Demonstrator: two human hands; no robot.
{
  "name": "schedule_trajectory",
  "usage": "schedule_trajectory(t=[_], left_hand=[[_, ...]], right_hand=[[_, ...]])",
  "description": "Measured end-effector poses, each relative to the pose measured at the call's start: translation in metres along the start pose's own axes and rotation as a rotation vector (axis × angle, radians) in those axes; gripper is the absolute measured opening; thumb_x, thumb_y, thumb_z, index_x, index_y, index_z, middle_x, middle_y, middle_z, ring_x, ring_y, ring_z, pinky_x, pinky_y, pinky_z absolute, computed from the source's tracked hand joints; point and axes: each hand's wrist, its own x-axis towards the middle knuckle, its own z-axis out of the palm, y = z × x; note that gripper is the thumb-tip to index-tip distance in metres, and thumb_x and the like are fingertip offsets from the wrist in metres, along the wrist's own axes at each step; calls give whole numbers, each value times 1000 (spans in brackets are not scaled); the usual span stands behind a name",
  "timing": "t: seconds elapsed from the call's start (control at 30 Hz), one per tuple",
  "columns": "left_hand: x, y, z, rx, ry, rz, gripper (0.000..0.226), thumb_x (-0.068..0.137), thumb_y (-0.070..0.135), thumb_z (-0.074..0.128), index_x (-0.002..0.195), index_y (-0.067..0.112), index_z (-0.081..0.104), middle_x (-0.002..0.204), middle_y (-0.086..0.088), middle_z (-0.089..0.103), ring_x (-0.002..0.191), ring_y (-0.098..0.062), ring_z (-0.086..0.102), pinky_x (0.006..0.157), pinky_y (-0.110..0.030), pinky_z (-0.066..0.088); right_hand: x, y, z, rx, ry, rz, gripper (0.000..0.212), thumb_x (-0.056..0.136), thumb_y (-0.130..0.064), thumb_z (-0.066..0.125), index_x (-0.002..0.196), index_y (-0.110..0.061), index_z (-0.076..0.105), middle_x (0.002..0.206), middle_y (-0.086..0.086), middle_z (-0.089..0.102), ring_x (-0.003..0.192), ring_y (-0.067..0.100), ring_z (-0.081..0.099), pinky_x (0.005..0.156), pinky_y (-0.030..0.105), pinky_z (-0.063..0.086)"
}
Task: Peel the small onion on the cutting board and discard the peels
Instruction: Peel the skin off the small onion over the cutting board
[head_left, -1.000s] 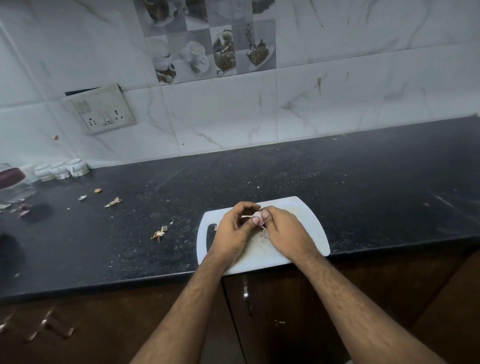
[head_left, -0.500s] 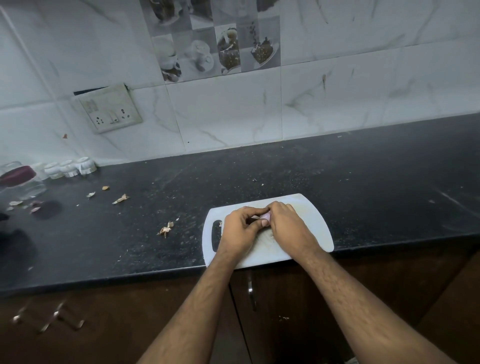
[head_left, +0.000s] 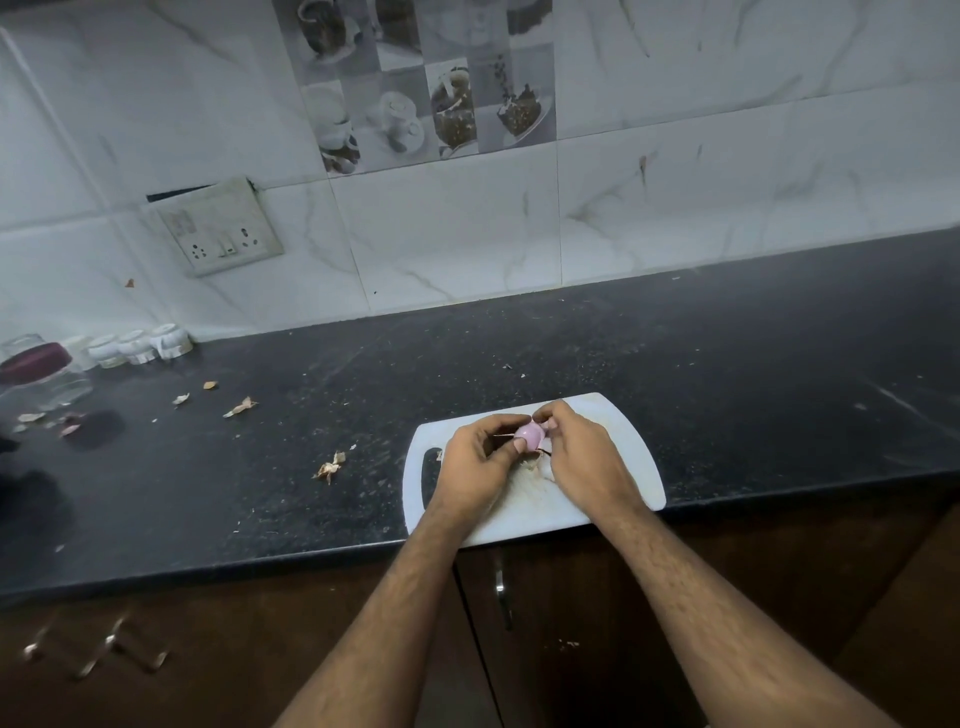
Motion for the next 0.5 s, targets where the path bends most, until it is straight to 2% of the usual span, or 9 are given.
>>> schedule_trajectory(t=[0.1,0.23,0.37,0.5], left_hand=[[2,-4,-1,3,-13,-5,24,98,6,67,120,14,75,111,-1,81,108,-15,76,96,-30,60],[3,-5,-1,-67,-7,-55,40,90,14,80,129,10,69,114,-5,80,109,-17,76,93,-28,60],[2,-4,1,-56,2,-80,33,81,8,87,113,9,78,102,-6,82,99,-20,79,87,-30,62],[3,-7,-1,-12,40,-80,26,78,4,87,103,8,81,97,-7,83,98,-27,79,92,-35,63]], right_hand=[[1,-3,-1,27,-20,-7,22,107,-37,42,109,-24,60,94,-14,65,87,9,64,78,33,52],[2,2,4,-27,-53,-44,18,104,-31,44,105,-27,61,101,-11,63,92,13,64,81,34,53],[0,-1,0,-59,-75,-37,18,100,-22,43,104,-29,60,104,-9,64,94,13,62,82,36,53],[-2,-7,0,-168,-119,-76,15,102,-19,42,104,-22,56,106,-5,61,99,16,57,84,36,51]])
